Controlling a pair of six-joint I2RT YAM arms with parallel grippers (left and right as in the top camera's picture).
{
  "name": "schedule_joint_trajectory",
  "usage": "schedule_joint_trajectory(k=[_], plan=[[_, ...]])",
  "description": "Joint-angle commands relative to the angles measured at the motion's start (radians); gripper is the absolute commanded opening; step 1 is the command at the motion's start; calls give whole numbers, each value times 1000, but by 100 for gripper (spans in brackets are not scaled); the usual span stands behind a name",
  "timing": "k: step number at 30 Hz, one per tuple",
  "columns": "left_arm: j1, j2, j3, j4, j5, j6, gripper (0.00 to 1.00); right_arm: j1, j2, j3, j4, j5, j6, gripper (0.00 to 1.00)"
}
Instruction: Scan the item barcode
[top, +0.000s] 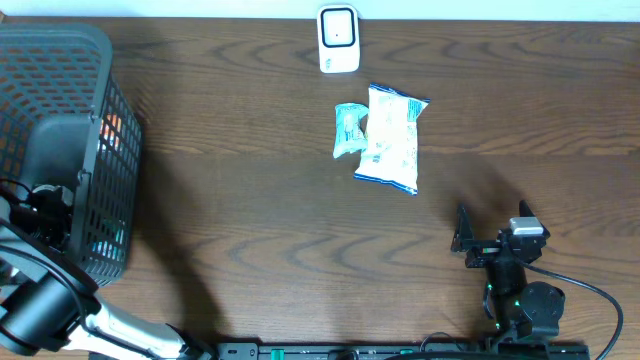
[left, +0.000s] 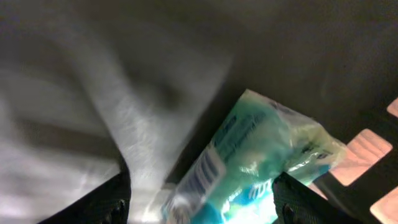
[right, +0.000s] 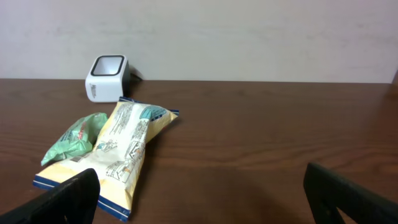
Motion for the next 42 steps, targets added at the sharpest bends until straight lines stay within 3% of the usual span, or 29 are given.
schedule_joint_trajectory(k=[1,3,4,6,7,13,21,26,31,35,38,42], plan=[[-2,39,-15,-4,85,3,72,6,-3,-2,-4,5,-14,99],[-2,51,-21,-8,97,3,72,6,-3,-2,-4,5,-14,99],[-2,58,-21,-13,97,3,59,6,-3,-2,-4,5,-14,99],[-1,58,-21,-14,96,2,20,6,-3,-2,-4,5,-14,99],[-1,58,-20,-14,96,2,8,6,-3,-2,-4,5,-14,99],[-1,51,44,-52,96,-34,7,6,-3,-2,-4,5,-14,99],[-1,-20,268,-203,96,-81,7,6,-3,-2,-4,5,-14,99],[-1,-115,399,-192,93,-257,7,6,-3,-2,-4,5,-14,99],[-2,-245,480,-111,112,-507,7,6,-3,-2,-4,4,-14,99],[-2,-372,481,14,260,-587,7,6,-3,-2,-4,5,-14,99],[-2,-463,481,115,409,-715,7,6,-3,-2,-4,5,-14,99],[-24,-555,481,206,493,-1034,7,6,-3,-2,-4,5,-14,99]])
